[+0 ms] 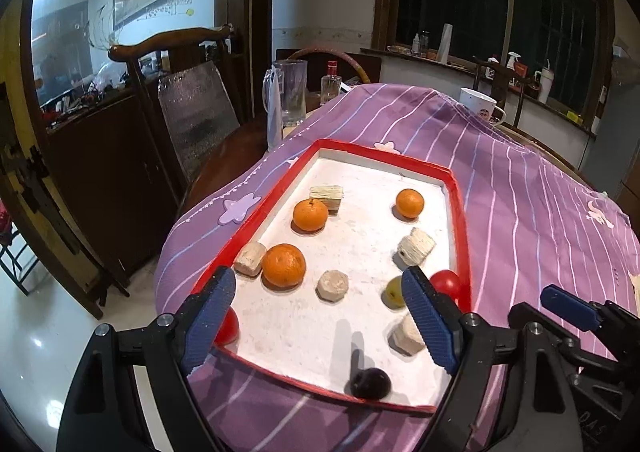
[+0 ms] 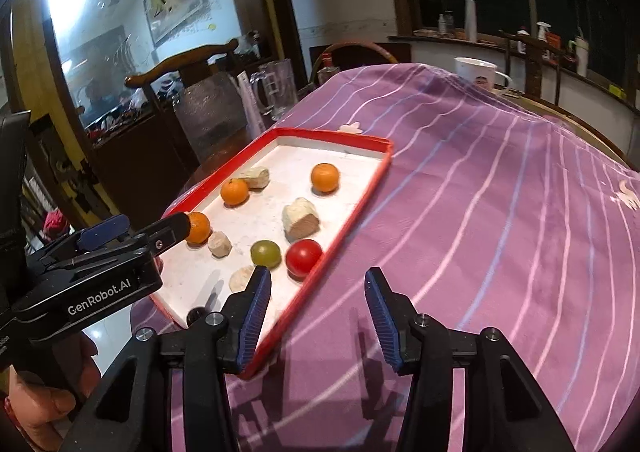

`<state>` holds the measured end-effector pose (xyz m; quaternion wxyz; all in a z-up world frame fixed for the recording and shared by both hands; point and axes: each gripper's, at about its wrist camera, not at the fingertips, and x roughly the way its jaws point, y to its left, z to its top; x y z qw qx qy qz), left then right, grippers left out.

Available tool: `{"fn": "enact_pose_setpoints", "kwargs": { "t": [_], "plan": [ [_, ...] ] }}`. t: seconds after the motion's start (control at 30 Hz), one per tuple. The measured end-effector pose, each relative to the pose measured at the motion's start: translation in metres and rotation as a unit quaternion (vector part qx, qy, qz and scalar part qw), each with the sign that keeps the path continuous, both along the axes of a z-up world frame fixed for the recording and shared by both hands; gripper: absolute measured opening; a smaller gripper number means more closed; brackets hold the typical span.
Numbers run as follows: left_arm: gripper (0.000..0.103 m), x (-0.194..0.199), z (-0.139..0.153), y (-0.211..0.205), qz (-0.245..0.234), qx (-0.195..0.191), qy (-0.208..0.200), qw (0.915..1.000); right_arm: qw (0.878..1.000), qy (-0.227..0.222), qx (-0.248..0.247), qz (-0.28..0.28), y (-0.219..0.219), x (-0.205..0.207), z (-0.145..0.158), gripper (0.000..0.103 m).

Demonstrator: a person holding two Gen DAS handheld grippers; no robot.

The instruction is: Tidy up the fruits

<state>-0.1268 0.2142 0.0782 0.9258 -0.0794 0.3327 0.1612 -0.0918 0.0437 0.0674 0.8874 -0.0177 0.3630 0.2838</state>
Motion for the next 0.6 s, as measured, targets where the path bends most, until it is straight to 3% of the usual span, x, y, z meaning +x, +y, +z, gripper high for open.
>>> {"fn": "enact_pose_setpoints", "kwargs": {
  "t": [0.37,0.6],
  "plan": [
    [0.087,-0.018,0.011,-0.043,-0.011,0.038,-0.009,0.9992,0.998,-0.027,0.006,-0.053,-0.045,-0.026,0.012,0.056],
    [0.097,-0.043,0.036,-0.073,0.011,0.083,-0.063,0.9945,0.995,-0.025,0.035,-0.086,-0.083,-0.041,0.018,0.058]
  ]
}}
